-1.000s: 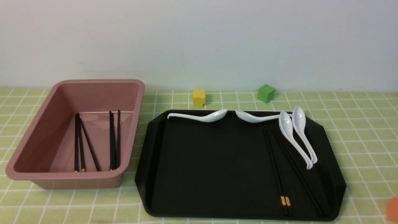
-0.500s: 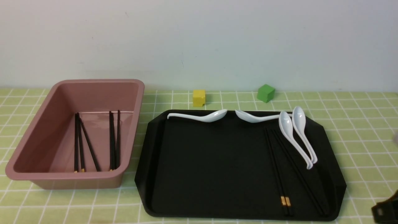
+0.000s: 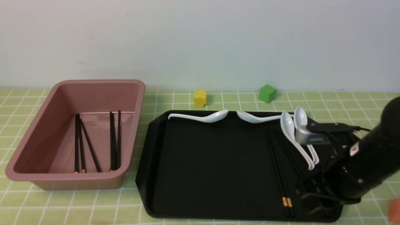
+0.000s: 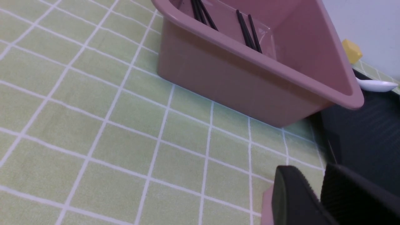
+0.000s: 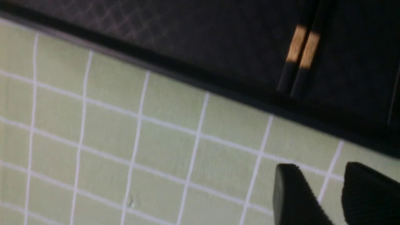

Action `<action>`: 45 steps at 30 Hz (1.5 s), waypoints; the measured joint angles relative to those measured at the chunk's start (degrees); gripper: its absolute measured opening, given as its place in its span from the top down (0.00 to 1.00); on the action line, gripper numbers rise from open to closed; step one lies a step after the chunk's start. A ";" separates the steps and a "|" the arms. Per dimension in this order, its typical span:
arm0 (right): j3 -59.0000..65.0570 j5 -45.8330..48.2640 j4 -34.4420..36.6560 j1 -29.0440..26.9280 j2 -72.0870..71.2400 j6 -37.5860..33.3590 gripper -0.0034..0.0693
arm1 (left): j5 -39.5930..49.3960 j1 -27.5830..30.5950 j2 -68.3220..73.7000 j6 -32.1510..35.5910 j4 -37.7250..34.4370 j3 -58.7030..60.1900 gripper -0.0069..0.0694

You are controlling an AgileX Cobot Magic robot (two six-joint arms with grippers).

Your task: On green tablecloth take chopsticks from black tray and put them in box.

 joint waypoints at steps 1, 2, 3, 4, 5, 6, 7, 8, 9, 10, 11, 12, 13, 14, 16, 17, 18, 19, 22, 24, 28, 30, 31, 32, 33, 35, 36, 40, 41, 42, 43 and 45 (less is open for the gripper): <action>-1.45 -1.57 -1.44 0.87 1.73 1.92 0.54 | 0.00 0.00 0.00 0.00 0.00 0.00 0.69; -2.97 -2.56 -2.68 1.53 3.50 3.43 0.51 | 0.00 0.00 0.00 0.00 0.00 0.00 0.69; -3.99 -3.09 -3.39 2.07 4.68 4.73 0.49 | 0.00 0.00 0.00 0.00 0.00 0.00 0.69; -5.23 -3.49 -4.11 2.52 6.19 5.84 0.48 | 0.00 0.00 0.00 0.00 0.00 0.00 0.69; -6.18 -3.65 -4.54 2.77 7.43 6.40 0.47 | 0.00 0.00 0.00 0.00 0.00 0.00 0.69; -6.85 -3.78 -4.96 2.90 8.34 6.97 0.47 | 0.00 0.00 0.00 0.00 0.00 0.00 0.69; -8.48 -3.91 -6.11 3.11 10.80 8.28 0.46 | 0.00 0.00 0.00 0.00 0.01 0.00 0.69; -9.17 -3.99 -6.69 3.10 12.03 8.99 0.46 | 0.00 0.00 0.00 0.00 0.01 0.00 0.69; -9.93 -3.99 -7.16 3.10 13.54 9.64 0.46 | 0.00 0.00 0.00 0.00 0.01 0.00 0.69; -10.31 -4.05 -7.47 3.10 14.41 10.32 0.46 | 0.00 0.00 0.00 0.00 0.01 0.00 0.69; -10.89 -4.11 -7.79 3.10 15.82 10.87 0.46 | 0.00 0.00 0.00 0.00 0.01 0.00 0.68; -11.33 -4.17 -7.92 3.10 17.16 11.39 0.46 | 0.00 0.00 0.00 0.00 0.01 0.00 0.68; -11.66 -4.22 -7.98 3.10 18.43 12.03 0.46 | 0.00 0.00 0.00 0.00 0.01 0.00 0.68; -11.85 -4.22 -7.97 3.10 19.39 12.15 0.46 | 0.00 0.00 0.00 0.00 0.06 0.00 0.68; -12.24 -4.11 -8.40 3.13 21.44 12.41 0.46 | 0.00 0.00 0.00 0.00 0.06 0.00 0.68; -12.34 -4.19 -8.40 3.13 21.54 12.53 0.46 | 0.00 0.00 0.00 0.00 0.06 0.00 0.67; -12.78 -4.08 -8.52 3.13 21.97 12.58 0.47 | 0.00 0.00 0.00 0.00 0.06 0.00 0.67; -12.96 -3.89 -8.58 3.13 22.18 12.58 0.48 | 0.00 0.00 0.00 0.00 0.06 0.00 0.67; -13.01 -3.52 -8.94 3.13 22.23 12.64 0.53 | 0.00 0.00 0.00 0.00 0.06 0.00 0.67; -13.28 -2.80 -9.55 3.13 22.23 12.64 0.62 | 0.00 0.00 0.00 0.00 0.06 0.00 0.67; -14.03 -0.92 -9.31 3.13 22.24 12.21 0.77 | 0.00 0.00 0.00 0.00 0.06 0.00 0.67; -15.75 2.28 -8.71 3.13 22.08 11.72 0.77 | 0.00 0.00 0.00 0.00 0.06 0.00 0.67; -17.16 4.80 -8.06 3.24 21.52 11.65 0.77 | 0.00 0.00 0.00 0.00 0.06 0.00 0.67; -17.74 5.65 -7.81 3.24 21.30 11.61 0.77 | 0.00 0.00 0.00 0.00 0.06 0.00 0.66; -20.19 8.58 -6.89 3.63 20.30 11.52 0.77 | 0.00 0.00 0.00 0.00 0.06 0.00 0.66; -24.28 11.41 -5.43 4.23 19.01 10.74 0.77 | 0.00 0.00 0.00 0.00 0.06 0.00 0.66; -26.89 12.76 -4.26 4.86 18.55 9.88 0.77 | 0.00 0.00 0.00 0.00 0.06 0.00 0.66; -36.92 13.58 2.06 8.49 18.46 5.50 0.77 | 0.00 0.00 0.00 0.00 0.06 0.00 0.66; -41.54 11.68 5.54 11.10 19.61 2.59 0.77 | 0.00 0.00 0.00 0.00 0.06 0.00 0.66; -43.30 10.80 6.72 11.72 20.30 1.92 0.77 | 0.00 0.00 0.00 0.00 0.06 0.00 0.66; -46.22 9.30 8.57 13.60 21.74 0.34 0.77 | 0.00 0.00 0.00 0.00 0.06 0.00 0.66; -50.75 6.54 11.37 15.79 24.65 -2.11 0.77 | 0.00 0.00 0.00 0.00 0.06 0.00 0.66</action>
